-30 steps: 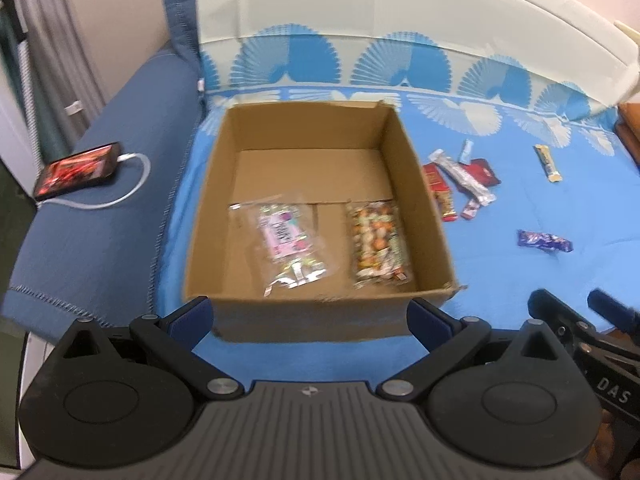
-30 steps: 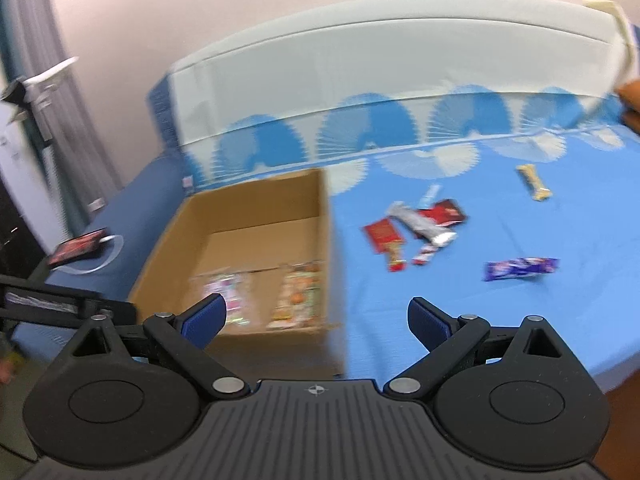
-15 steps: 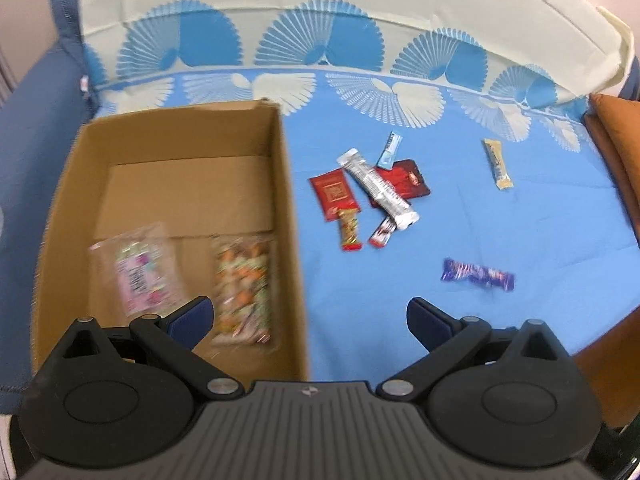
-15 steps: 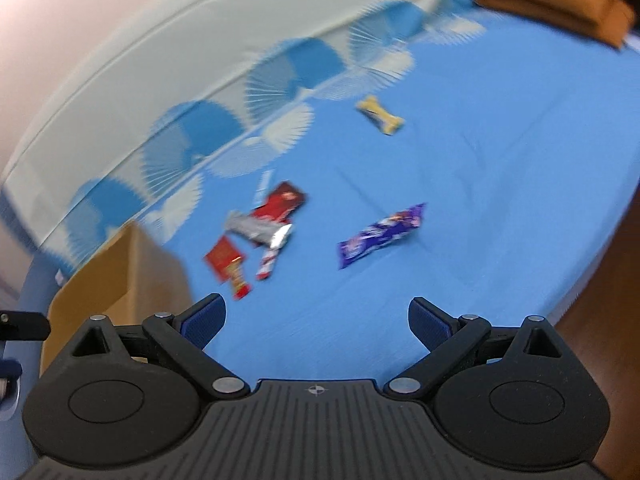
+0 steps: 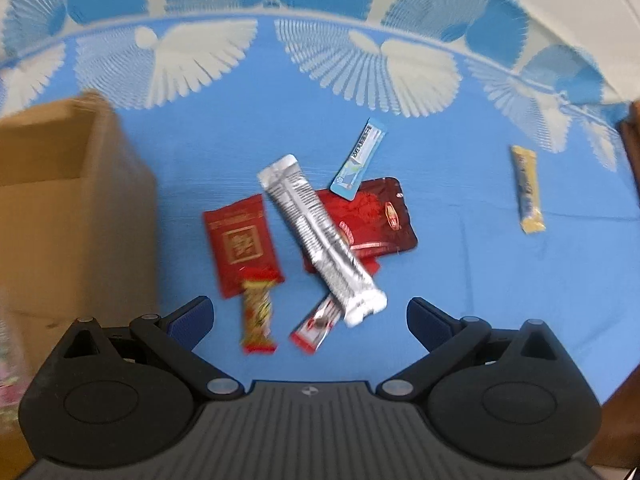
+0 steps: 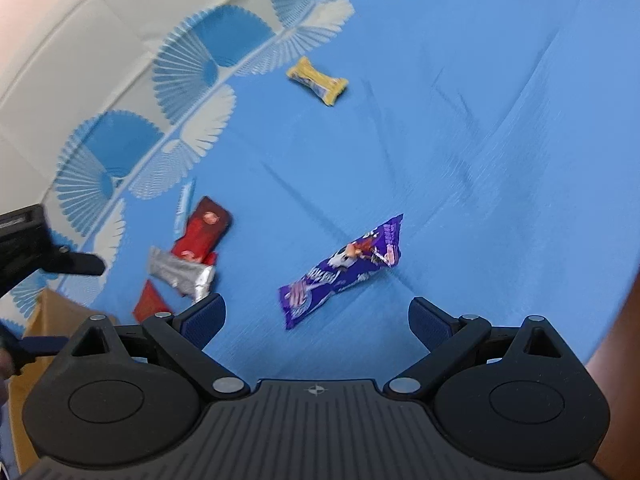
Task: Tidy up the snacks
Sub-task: 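Grasp the purple wrapped bar with the right tool while the left tool grasps the silver stick, then carry the silver stick with the left tool while the right tool carries the purple bar over the box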
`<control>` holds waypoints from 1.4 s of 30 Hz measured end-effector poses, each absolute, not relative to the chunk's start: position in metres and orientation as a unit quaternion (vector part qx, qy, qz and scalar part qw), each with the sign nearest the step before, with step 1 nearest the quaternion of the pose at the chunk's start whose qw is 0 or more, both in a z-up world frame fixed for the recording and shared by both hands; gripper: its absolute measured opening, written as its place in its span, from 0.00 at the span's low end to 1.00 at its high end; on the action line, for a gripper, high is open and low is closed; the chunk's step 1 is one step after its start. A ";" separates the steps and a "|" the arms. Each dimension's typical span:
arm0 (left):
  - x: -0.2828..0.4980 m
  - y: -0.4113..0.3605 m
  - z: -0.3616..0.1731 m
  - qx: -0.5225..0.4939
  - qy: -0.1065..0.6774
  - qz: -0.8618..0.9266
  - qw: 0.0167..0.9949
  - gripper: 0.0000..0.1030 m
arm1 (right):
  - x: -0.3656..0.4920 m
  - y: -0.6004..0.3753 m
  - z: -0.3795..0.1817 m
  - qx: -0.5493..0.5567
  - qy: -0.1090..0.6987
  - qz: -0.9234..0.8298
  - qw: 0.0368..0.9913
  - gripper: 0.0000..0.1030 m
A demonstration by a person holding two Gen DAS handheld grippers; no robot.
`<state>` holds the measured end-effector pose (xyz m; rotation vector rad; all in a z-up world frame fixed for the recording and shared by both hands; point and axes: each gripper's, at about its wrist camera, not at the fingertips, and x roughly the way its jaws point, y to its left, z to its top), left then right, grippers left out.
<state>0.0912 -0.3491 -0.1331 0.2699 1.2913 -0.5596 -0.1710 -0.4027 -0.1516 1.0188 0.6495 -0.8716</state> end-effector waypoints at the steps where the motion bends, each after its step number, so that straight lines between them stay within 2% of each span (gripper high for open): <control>1: 0.098 -0.356 -0.143 0.117 0.601 -0.253 0.749 1.00 | -0.168 -0.408 -0.156 0.467 0.295 -0.400 0.732 0.96; 10: 0.129 -0.397 -0.203 0.111 0.645 -0.240 0.717 1.00 | -0.140 -0.435 -0.183 0.477 0.307 -0.421 0.708 0.96; 12: 0.133 -0.401 -0.212 0.109 0.653 -0.230 0.713 1.00 | -0.136 -0.437 -0.189 0.476 0.304 -0.425 0.707 1.00; 14: 0.136 -0.402 -0.217 0.105 0.657 -0.221 0.713 1.00 | -0.131 -0.437 -0.189 0.463 0.306 -0.438 0.707 1.00; 16: 0.134 -0.401 -0.214 0.107 0.648 -0.219 0.721 0.87 | -0.128 -0.434 -0.190 0.447 0.311 -0.446 0.710 1.00; 17: 0.132 -0.400 -0.210 0.115 0.639 -0.227 0.726 0.51 | -0.126 -0.431 -0.189 0.434 0.316 -0.454 0.711 0.94; 18: 0.132 -0.400 -0.208 0.121 0.639 -0.230 0.724 0.41 | -0.125 -0.427 -0.188 0.413 0.322 -0.466 0.713 0.81; 19: 0.132 -0.396 -0.206 0.114 0.642 -0.231 0.723 0.37 | -0.126 -0.423 -0.187 0.397 0.325 -0.472 0.717 0.70; 20: 0.132 -0.392 -0.205 0.105 0.643 -0.232 0.723 0.32 | -0.127 -0.420 -0.187 0.384 0.327 -0.471 0.723 0.49; 22: 0.129 -0.386 -0.200 0.099 0.637 -0.237 0.727 0.30 | -0.134 -0.420 -0.186 0.392 0.322 -0.463 0.727 0.41; 23: 0.127 -0.383 -0.196 0.097 0.635 -0.239 0.728 0.29 | -0.137 -0.420 -0.184 0.392 0.321 -0.461 0.728 0.26; 24: 0.125 -0.378 -0.190 0.093 0.633 -0.243 0.729 0.29 | -0.141 -0.419 -0.181 0.392 0.318 -0.458 0.732 0.23; 29: 0.104 -0.361 -0.150 0.073 0.610 -0.294 0.732 0.26 | -0.154 -0.412 -0.152 0.371 0.296 -0.449 0.757 0.22; 30: 0.099 -0.357 -0.141 0.069 0.606 -0.305 0.732 0.22 | -0.156 -0.411 -0.146 0.370 0.290 -0.447 0.761 0.22; 32: 0.090 -0.350 -0.124 0.061 0.601 -0.323 0.729 0.05 | -0.161 -0.407 -0.131 0.365 0.278 -0.443 0.770 0.22; 42: 0.052 -0.307 -0.067 0.039 0.577 -0.359 0.733 0.04 | -0.180 -0.377 -0.079 0.336 0.249 -0.428 0.801 0.22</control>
